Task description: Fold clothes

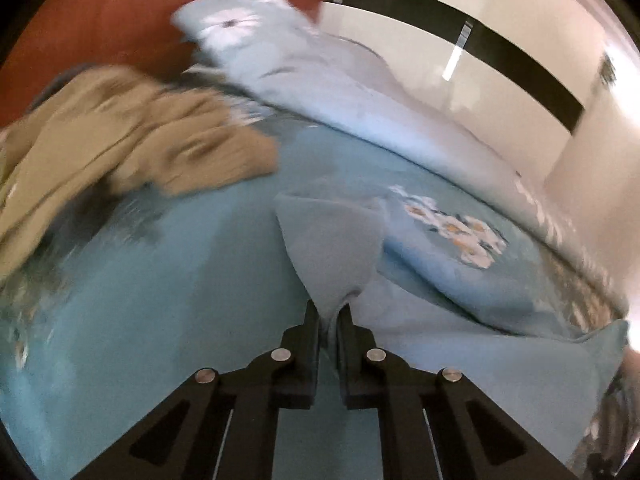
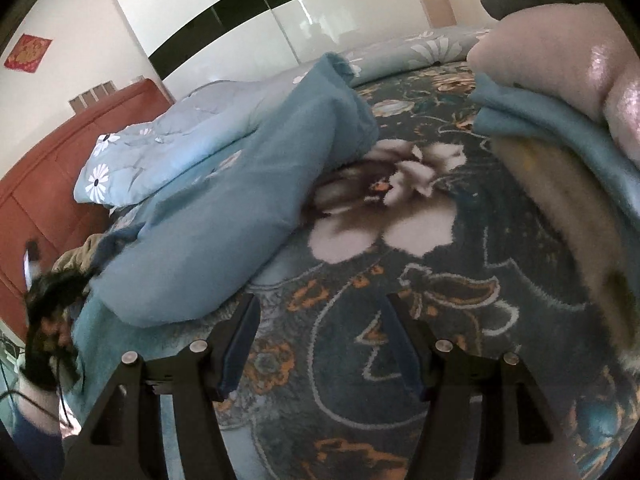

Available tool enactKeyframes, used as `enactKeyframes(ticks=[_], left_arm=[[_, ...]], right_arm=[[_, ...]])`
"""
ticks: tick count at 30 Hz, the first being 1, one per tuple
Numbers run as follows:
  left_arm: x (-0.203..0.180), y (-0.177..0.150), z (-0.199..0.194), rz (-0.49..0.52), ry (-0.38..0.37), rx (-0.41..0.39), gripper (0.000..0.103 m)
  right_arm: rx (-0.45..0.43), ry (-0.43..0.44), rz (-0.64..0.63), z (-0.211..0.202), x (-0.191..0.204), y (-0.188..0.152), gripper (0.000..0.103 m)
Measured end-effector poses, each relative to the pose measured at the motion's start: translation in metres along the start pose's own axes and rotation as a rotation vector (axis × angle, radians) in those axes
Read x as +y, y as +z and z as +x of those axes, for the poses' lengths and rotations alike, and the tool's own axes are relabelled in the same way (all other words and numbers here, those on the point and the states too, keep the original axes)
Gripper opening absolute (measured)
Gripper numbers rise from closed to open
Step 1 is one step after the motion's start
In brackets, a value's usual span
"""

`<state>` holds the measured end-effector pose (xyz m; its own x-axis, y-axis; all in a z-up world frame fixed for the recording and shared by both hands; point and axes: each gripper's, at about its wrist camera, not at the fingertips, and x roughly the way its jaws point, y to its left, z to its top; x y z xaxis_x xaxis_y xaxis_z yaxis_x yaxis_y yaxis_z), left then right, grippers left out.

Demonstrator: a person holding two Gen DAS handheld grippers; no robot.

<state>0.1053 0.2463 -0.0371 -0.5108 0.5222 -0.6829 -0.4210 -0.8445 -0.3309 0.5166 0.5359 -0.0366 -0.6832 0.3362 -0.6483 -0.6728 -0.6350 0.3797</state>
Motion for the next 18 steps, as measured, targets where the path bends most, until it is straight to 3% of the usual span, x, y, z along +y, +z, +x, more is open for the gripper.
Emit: enactKeyframes(ticks=[4, 7, 10, 15, 18], left_arm=[[0.037, -0.018, -0.003, -0.119, -0.027, 0.078, 0.009], [0.044, -0.025, -0.008, -0.105, -0.033, 0.092, 0.012], [0.030, -0.023, -0.018, -0.005, 0.003, 0.060, 0.017], [0.001, -0.004, -0.022, 0.170, 0.074, -0.005, 0.054], [-0.021, 0.014, -0.005, 0.275, 0.120, -0.007, 0.056]], right_arm=[[-0.007, -0.006, 0.014, -0.001, 0.002, -0.002, 0.065], [0.000, -0.004, 0.014, 0.000, 0.005, -0.002, 0.065], [0.004, -0.010, 0.000, 0.002, 0.009, -0.002, 0.065], [0.002, -0.015, -0.001, 0.006, 0.014, -0.003, 0.072], [-0.001, -0.020, -0.002, 0.008, 0.016, -0.003, 0.073]])
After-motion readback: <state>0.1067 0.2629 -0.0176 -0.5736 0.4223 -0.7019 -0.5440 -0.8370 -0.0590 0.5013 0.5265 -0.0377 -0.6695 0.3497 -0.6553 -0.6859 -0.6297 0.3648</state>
